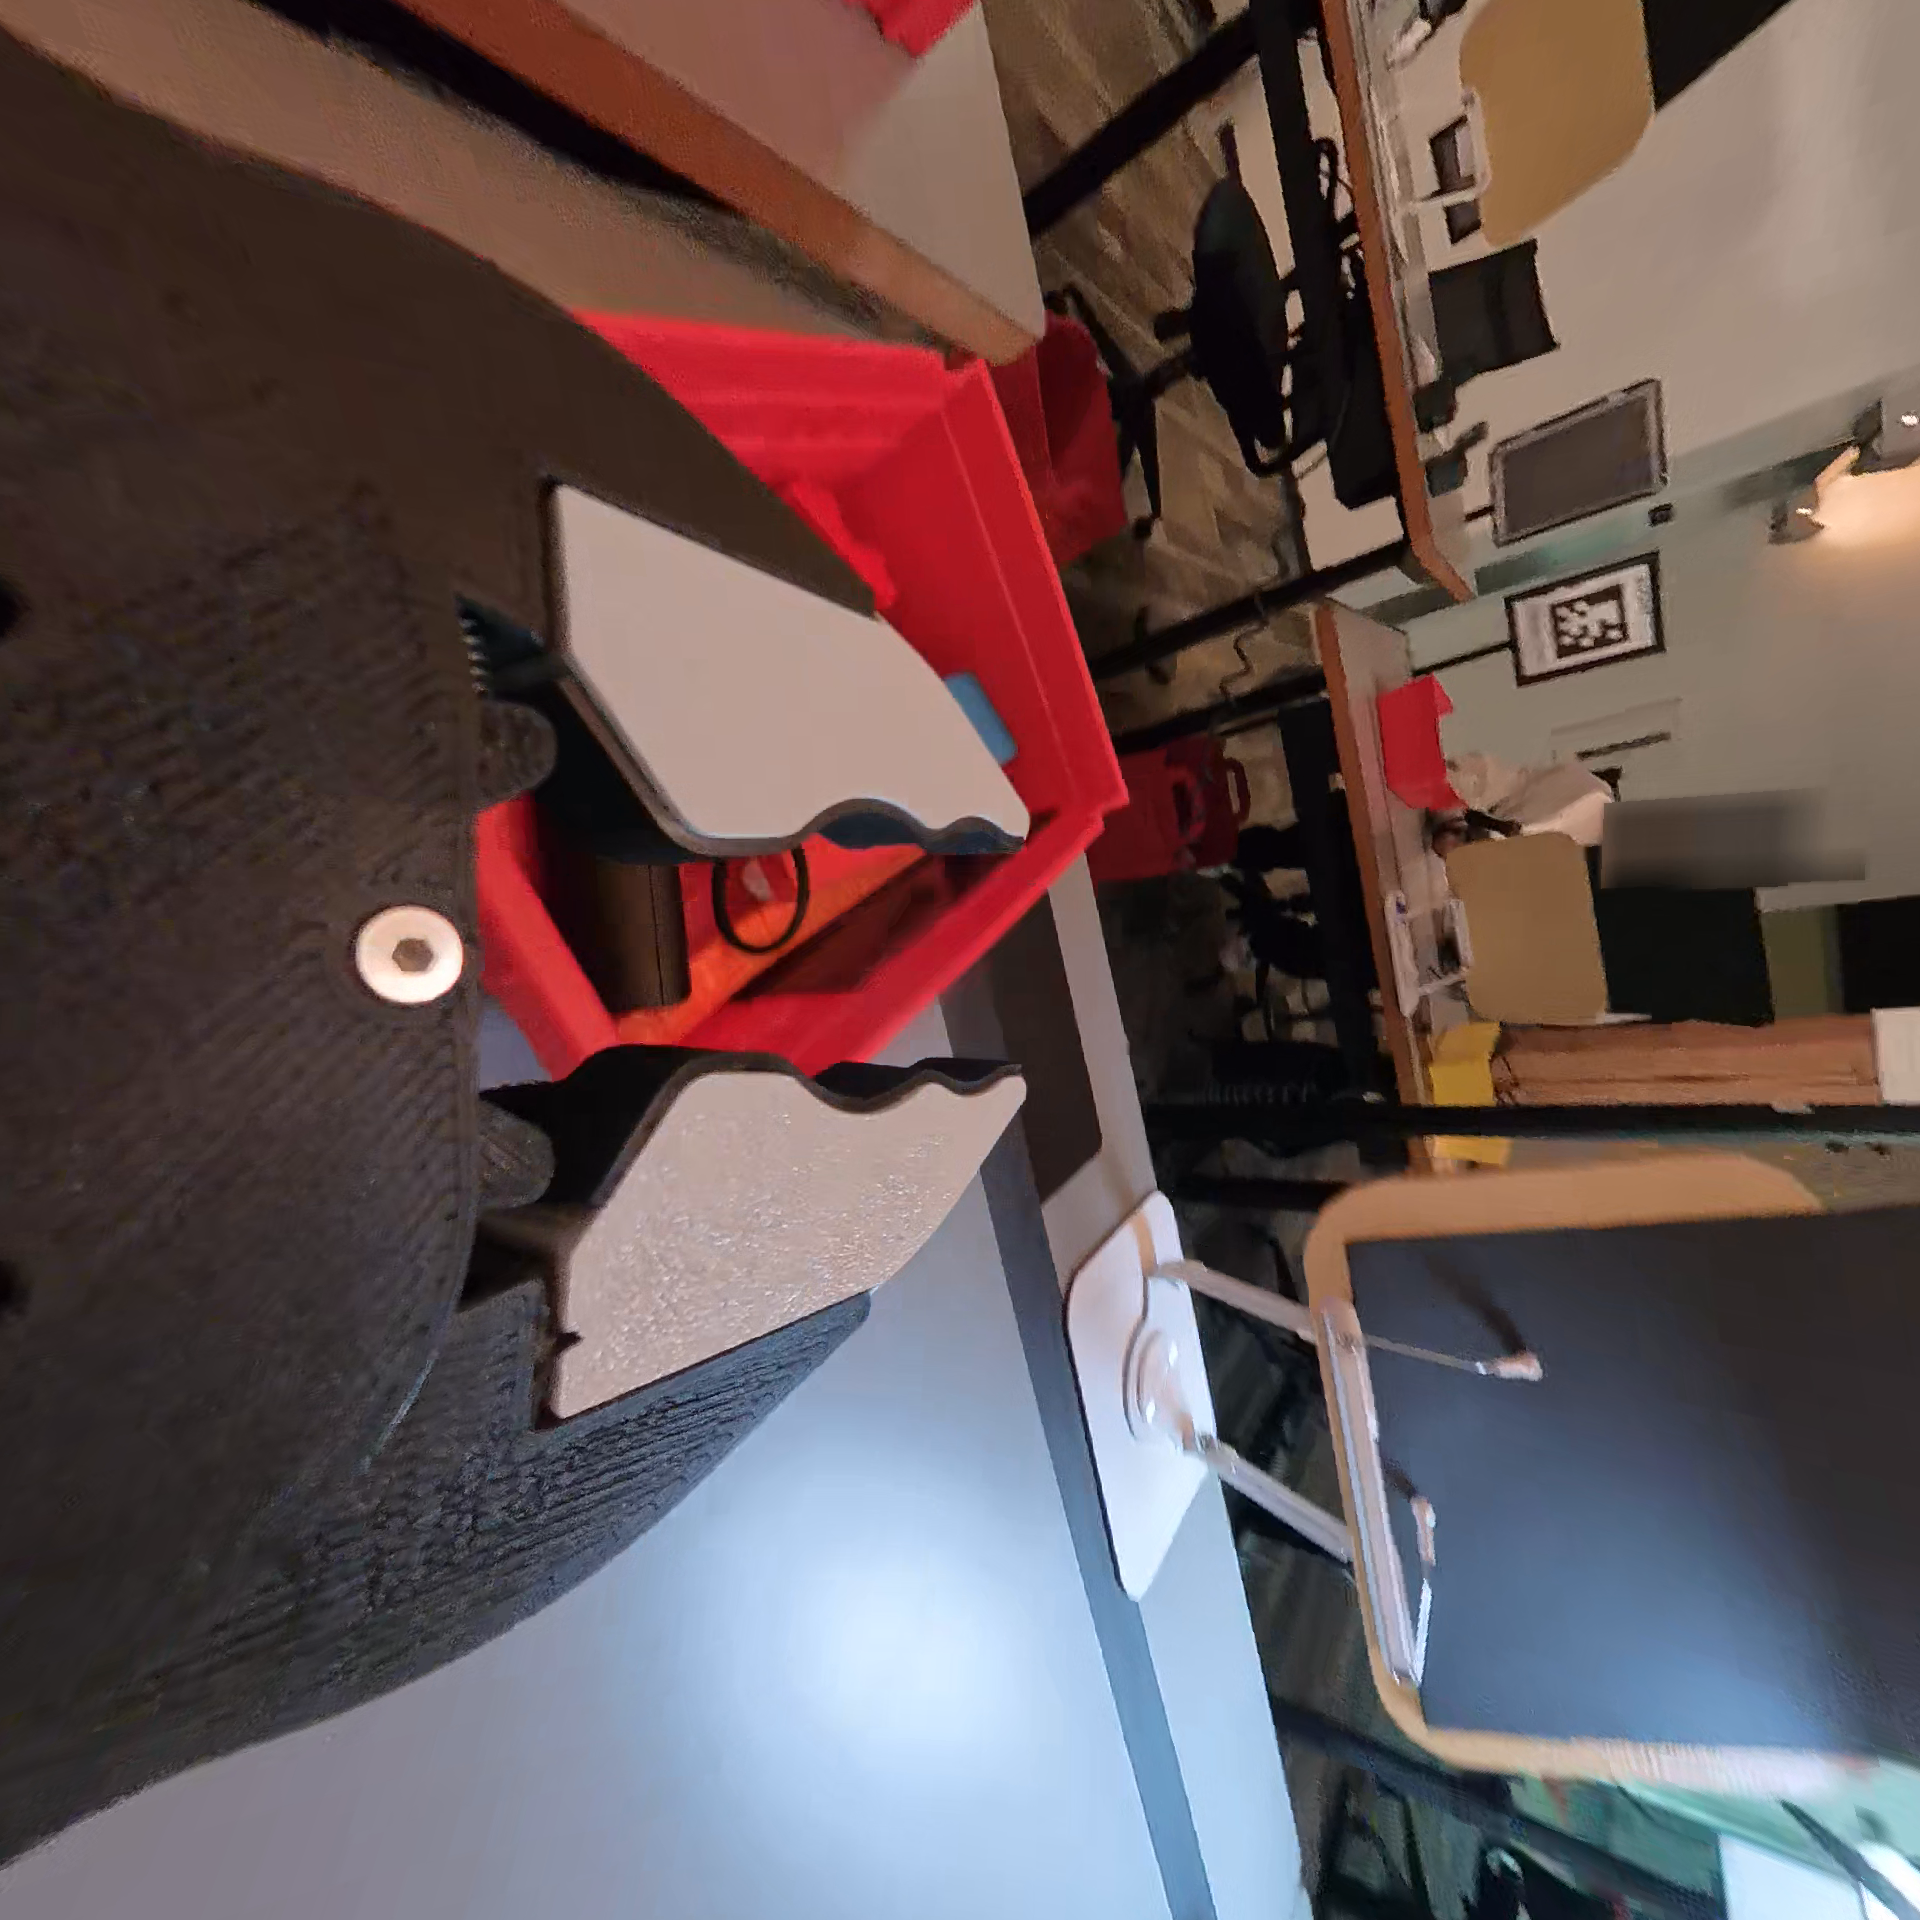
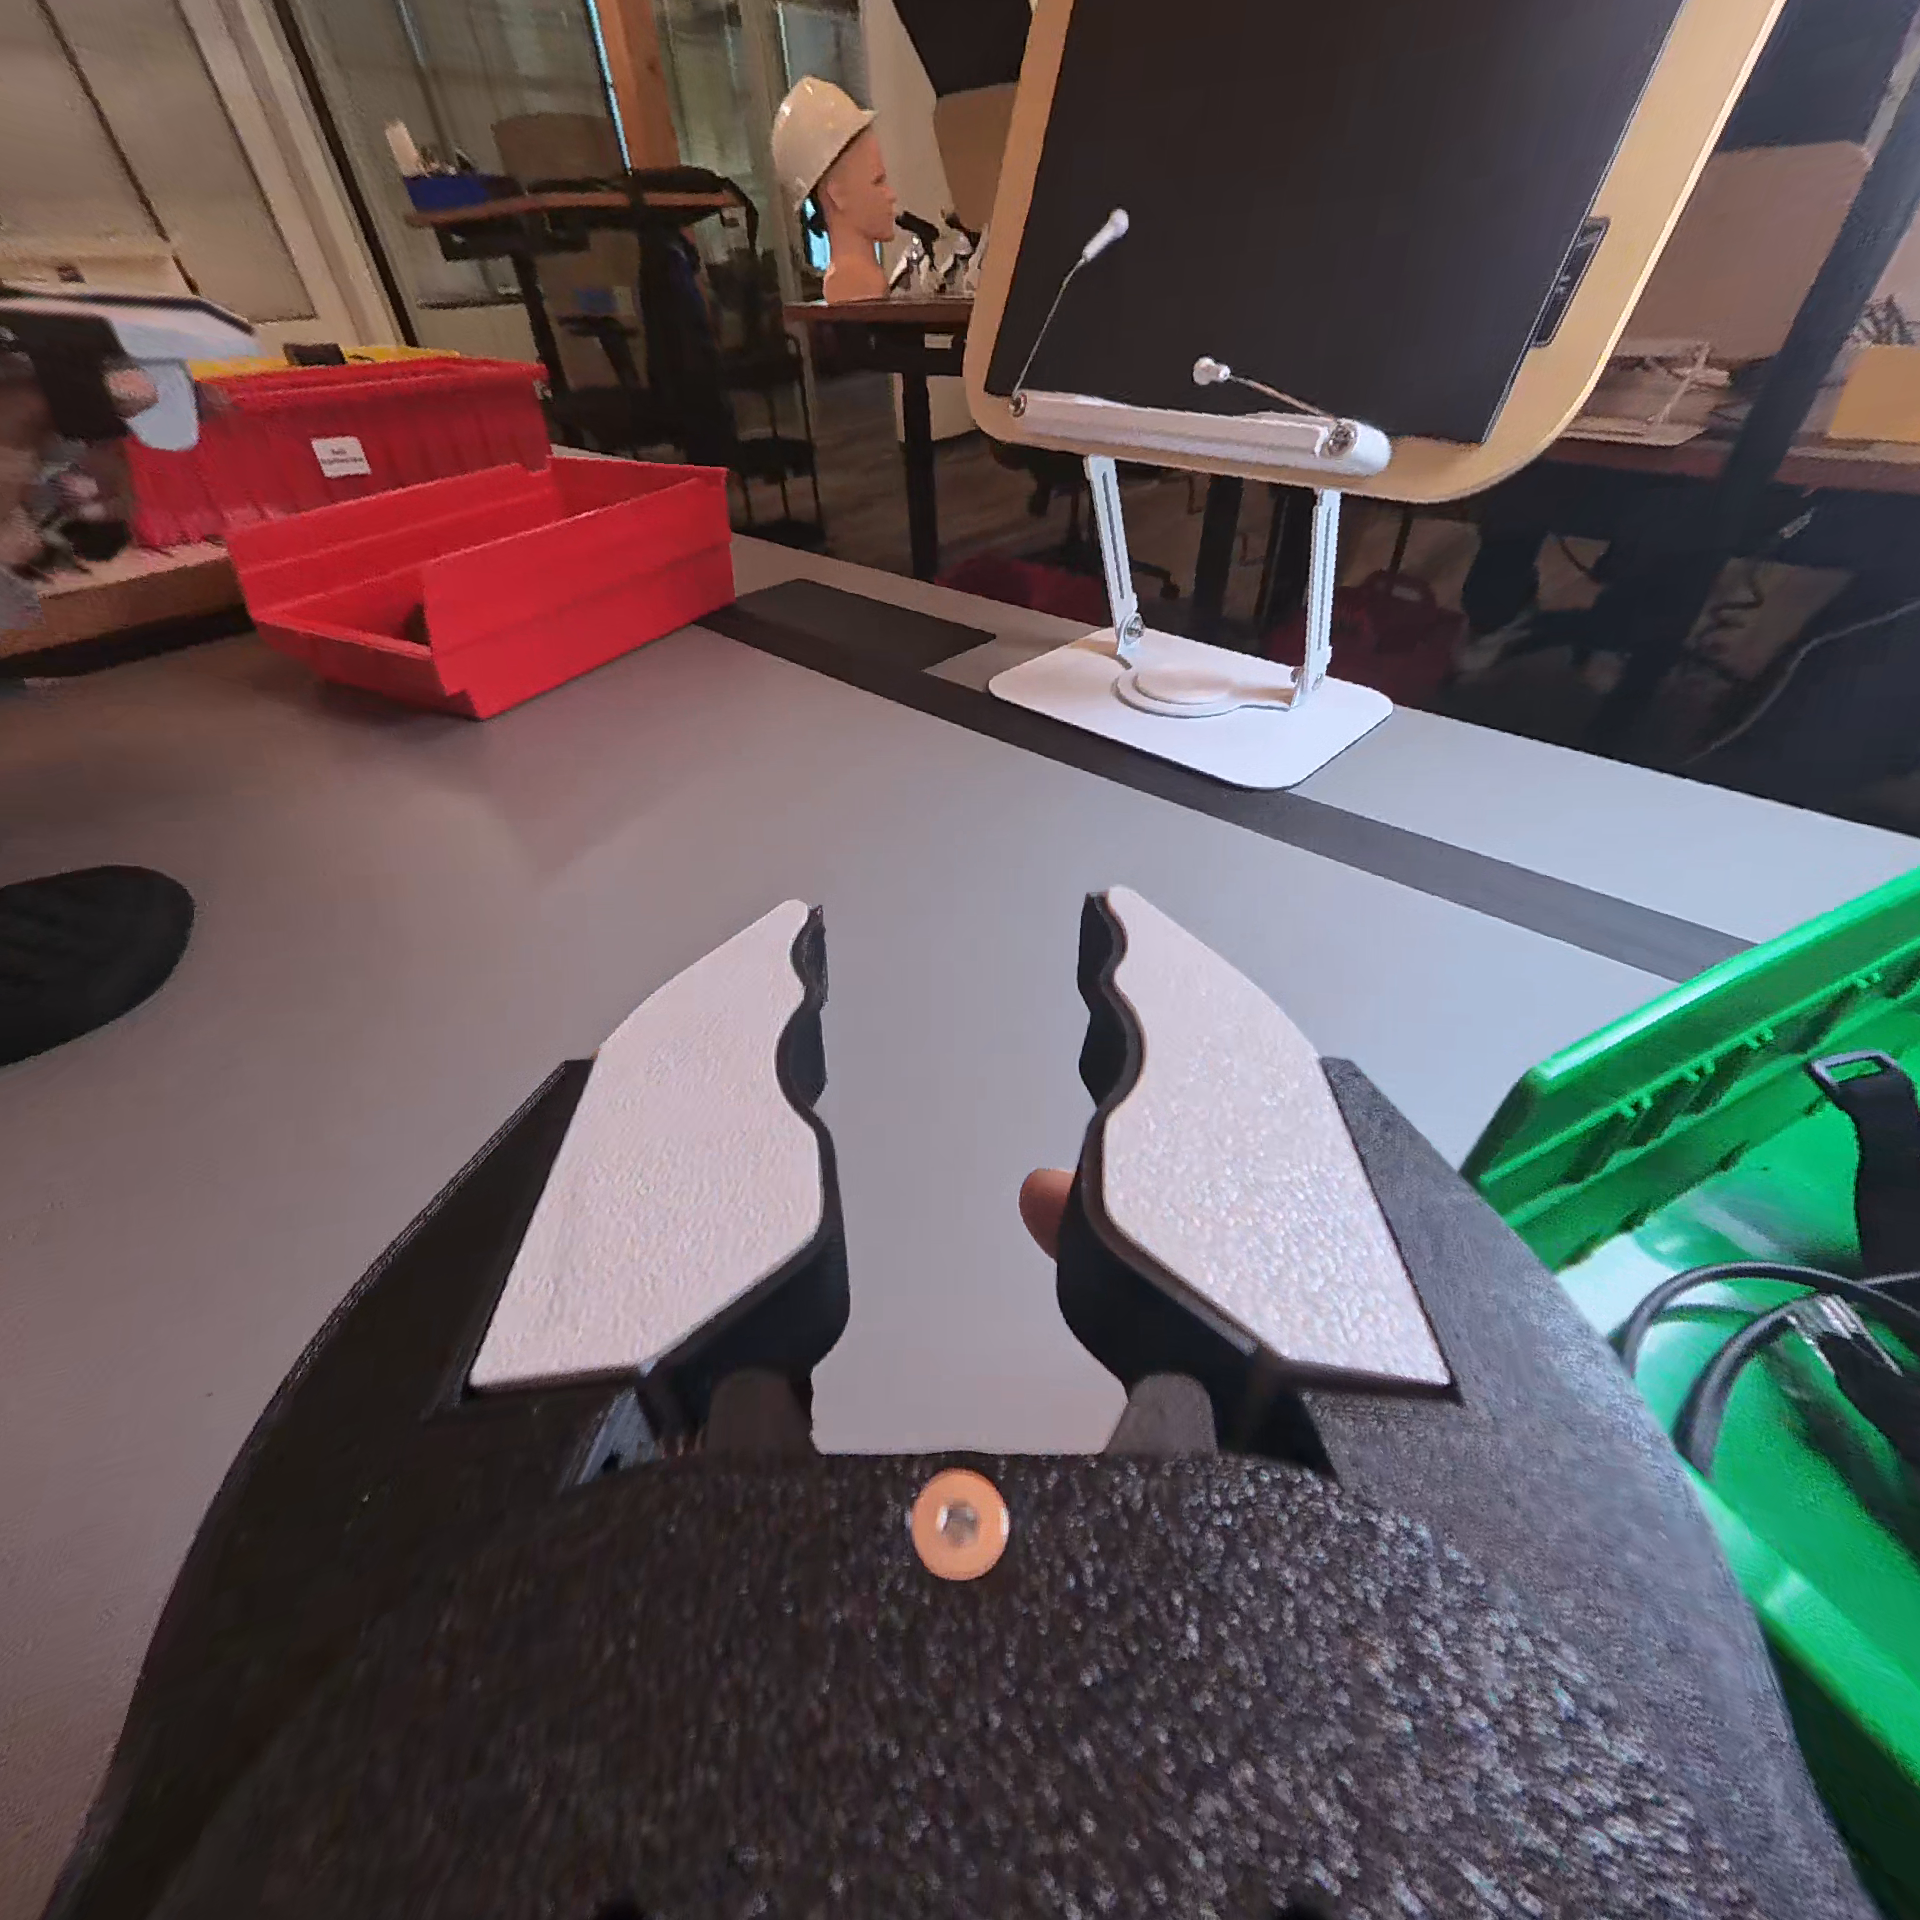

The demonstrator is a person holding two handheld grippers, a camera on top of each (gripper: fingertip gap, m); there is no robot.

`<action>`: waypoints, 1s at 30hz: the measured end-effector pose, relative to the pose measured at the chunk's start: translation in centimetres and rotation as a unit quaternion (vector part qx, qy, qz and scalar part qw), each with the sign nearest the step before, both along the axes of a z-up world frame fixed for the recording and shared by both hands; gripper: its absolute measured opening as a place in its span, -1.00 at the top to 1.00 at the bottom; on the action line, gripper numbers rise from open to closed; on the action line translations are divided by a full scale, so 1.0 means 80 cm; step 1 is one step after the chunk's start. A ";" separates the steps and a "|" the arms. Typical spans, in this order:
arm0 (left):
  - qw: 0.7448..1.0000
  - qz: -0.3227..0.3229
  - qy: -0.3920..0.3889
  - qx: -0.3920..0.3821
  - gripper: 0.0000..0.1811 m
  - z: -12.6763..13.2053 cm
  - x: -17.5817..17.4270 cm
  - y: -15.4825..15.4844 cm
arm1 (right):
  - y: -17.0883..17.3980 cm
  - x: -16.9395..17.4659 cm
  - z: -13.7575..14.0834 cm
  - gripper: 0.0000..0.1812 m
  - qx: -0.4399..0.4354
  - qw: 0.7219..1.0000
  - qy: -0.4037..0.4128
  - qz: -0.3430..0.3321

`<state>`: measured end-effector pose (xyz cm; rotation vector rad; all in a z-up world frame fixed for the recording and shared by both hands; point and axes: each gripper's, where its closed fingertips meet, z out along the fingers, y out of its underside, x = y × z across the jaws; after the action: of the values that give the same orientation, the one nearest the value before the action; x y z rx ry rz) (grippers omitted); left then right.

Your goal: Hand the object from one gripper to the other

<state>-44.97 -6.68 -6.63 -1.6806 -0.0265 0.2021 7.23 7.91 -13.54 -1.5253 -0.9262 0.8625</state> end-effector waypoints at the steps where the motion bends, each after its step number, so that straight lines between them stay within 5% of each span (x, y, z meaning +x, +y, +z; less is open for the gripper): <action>1: 1.000 0.007 0.004 -0.019 0.59 0.000 -0.016 0.004 | -0.001 -0.001 -0.002 0.49 -0.006 1.000 0.003 0.004; 6: 0.992 0.021 0.006 -0.128 0.59 -0.021 -0.086 0.037 | -0.006 -0.004 -0.003 0.54 -0.010 1.000 0.014 0.015; 11: 0.968 0.005 -0.060 -0.244 0.60 -0.078 -0.118 0.076 | -0.007 -0.007 -0.008 0.60 -0.009 1.000 0.014 0.022; 24: 0.879 0.034 -0.227 -0.417 0.54 -0.230 -0.103 0.137 | -0.015 -0.016 -0.036 0.73 -0.009 0.999 -0.027 0.038; 30: 0.875 0.039 -0.204 -0.436 0.60 -0.232 -0.104 0.138 | -0.012 -0.015 -0.043 0.75 -0.023 0.999 -0.032 0.037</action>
<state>-53.33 4.34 -25.16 -2.6080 -0.3685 -0.1170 6.03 6.98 -16.96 -1.5741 -1.0210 0.8971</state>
